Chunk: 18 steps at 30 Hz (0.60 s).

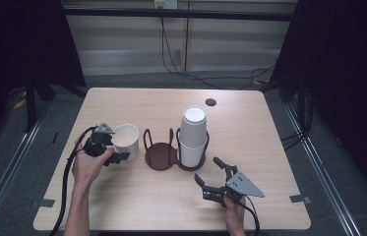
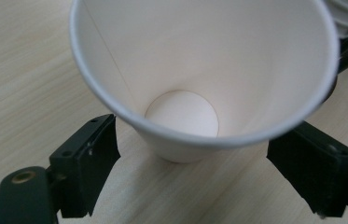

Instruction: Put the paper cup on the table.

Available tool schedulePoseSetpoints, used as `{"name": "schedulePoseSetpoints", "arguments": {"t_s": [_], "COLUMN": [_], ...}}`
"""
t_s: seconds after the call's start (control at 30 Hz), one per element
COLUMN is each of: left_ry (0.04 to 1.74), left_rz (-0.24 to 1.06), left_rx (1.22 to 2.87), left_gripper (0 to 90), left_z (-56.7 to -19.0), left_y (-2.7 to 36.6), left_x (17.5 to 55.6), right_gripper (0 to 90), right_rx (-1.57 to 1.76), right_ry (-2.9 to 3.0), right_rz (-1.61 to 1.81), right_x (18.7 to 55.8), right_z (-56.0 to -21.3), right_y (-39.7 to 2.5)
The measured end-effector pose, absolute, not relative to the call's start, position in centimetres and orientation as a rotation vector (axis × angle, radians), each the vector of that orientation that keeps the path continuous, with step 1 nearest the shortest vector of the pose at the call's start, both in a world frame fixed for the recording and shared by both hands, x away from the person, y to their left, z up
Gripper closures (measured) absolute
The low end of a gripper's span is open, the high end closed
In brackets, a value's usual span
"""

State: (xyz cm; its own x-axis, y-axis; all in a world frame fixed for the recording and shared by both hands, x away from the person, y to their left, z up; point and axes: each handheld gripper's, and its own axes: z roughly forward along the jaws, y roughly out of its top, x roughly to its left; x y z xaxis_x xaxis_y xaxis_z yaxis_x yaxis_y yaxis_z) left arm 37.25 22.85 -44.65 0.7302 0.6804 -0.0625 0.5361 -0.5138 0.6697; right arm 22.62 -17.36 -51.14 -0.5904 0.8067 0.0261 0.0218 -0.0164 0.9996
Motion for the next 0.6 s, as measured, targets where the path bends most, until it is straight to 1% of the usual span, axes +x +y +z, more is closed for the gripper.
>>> {"name": "schedulePoseSetpoints", "arguments": {"t_s": [0.17, 0.23, 0.33, 0.43, 0.6], "left_ry": [0.942, 0.941, 0.941, 0.911, 0.92], "left_rz": [0.32, 0.292, 0.329, 0.327, 0.342], "left_rx": [2.135, 2.108, 2.084, 2.042, 1.931], "left_gripper": [16.0, 16.2, 15.7, 15.7, 16.7], "left_z": [-44.7, -45.0, -45.4, -45.5, -45.4], "left_y": [23.8, 24.1, 24.3, 24.6, 24.6], "left_x": [35.8, 35.4, 34.5, 33.5, 32.0], "right_gripper": [14.1, 14.1, 14.1, 14.1, 14.0], "right_rx": [0.87, 0.869, 0.869, 0.867, 0.869], "right_ry": [1.66, 1.66, 1.66, 1.662, 1.662], "right_rz": [1.673, 1.672, 1.673, 1.673, 1.674], "right_x": [22.6, 22.6, 22.6, 22.6, 22.6], "right_z": [-51.1, -51.1, -51.1, -51.1, -51.1], "right_y": [-17.4, -17.4, -17.4, -17.4, -17.4]}}
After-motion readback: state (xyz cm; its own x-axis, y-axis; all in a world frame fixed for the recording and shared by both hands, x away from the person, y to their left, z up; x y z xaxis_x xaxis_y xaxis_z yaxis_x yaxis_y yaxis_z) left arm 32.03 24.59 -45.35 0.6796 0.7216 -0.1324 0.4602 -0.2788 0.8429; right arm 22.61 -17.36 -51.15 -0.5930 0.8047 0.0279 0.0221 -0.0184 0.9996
